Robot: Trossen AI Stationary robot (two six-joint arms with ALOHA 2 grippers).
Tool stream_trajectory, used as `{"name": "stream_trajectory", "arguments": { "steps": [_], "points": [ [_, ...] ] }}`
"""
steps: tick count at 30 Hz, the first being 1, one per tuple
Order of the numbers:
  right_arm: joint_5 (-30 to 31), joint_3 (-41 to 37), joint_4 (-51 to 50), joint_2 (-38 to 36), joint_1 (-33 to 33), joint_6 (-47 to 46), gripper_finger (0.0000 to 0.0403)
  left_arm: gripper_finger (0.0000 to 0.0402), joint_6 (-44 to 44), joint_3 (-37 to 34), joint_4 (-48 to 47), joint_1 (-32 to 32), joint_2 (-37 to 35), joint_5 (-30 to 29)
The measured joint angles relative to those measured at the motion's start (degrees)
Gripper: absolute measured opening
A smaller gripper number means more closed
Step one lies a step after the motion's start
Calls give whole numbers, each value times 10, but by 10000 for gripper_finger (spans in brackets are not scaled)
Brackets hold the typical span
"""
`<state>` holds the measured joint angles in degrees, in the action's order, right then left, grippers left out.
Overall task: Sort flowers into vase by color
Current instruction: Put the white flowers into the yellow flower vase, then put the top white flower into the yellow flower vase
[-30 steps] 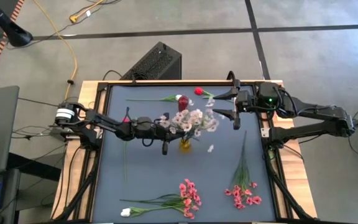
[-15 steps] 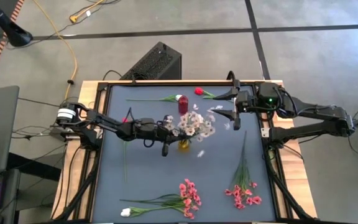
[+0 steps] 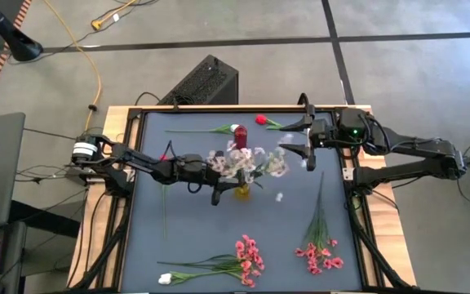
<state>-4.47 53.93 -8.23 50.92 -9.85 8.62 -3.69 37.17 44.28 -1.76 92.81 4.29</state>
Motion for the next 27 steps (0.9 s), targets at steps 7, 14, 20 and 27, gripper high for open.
{"name": "stream_trajectory", "arguments": {
  "steps": [7, 14, 20, 27],
  "points": [
    [0, 0, 0, 0, 0, 0, 248, 172, 16, 0, -113, -3, -75, 2],
    [0, 0, 1, 0, 0, 0, 248, 176, 11, 5, -284, -15, -165, -3],
    [0, 0, 1, 0, 0, -2, 248, 176, 26, 59, -543, -16, -220, -5],
    [0, 0, 1, 0, 0, -2, 248, 176, 67, 114, -780, -37, -228, -117]
  ]
}}
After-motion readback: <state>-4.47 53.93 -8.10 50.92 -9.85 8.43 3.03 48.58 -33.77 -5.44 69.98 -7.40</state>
